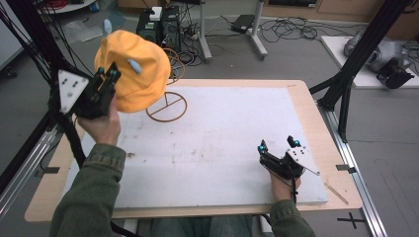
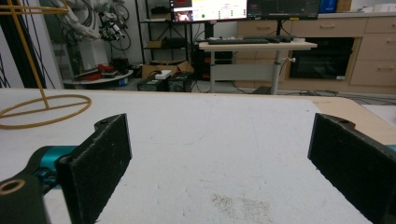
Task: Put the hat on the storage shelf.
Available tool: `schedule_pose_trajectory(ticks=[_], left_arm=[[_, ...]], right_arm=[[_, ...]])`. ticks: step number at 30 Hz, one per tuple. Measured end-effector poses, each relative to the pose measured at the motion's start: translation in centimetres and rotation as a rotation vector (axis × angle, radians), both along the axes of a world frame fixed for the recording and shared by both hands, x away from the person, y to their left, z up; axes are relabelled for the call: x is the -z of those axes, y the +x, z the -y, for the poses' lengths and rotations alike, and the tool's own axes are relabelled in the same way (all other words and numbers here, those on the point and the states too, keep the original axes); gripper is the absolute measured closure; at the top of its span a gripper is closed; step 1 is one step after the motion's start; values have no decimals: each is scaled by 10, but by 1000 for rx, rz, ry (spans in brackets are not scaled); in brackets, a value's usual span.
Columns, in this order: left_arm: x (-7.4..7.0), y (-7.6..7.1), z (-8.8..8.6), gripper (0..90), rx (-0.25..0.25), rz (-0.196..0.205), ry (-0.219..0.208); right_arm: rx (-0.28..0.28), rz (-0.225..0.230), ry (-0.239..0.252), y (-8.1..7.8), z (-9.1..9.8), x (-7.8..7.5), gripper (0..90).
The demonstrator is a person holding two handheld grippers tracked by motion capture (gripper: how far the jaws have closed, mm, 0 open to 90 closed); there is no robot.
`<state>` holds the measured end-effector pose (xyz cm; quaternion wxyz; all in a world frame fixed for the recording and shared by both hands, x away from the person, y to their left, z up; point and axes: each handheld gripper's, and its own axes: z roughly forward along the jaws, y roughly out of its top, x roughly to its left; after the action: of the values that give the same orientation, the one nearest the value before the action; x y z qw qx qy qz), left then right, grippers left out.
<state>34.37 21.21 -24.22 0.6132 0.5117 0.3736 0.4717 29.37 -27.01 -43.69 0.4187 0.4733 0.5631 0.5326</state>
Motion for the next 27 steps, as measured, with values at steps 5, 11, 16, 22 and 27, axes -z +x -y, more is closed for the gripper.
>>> schedule_pose_trajectory(ticks=[5,11,16,22,27], left_arm=[[-18,41,17,867,18,-38,20],[-16,90,30,867,10,-108,22],[-1,118,35,867,22,-181,24],[9,127,37,867,17,-245,40],[23,129,34,866,11,-289,27]], right_arm=[[-6,-9,16,-1,2,1,57],[3,-10,25,2,6,2,57],[3,-13,24,4,7,3,57],[5,-12,18,4,7,3,57],[5,-13,19,4,7,3,57]])
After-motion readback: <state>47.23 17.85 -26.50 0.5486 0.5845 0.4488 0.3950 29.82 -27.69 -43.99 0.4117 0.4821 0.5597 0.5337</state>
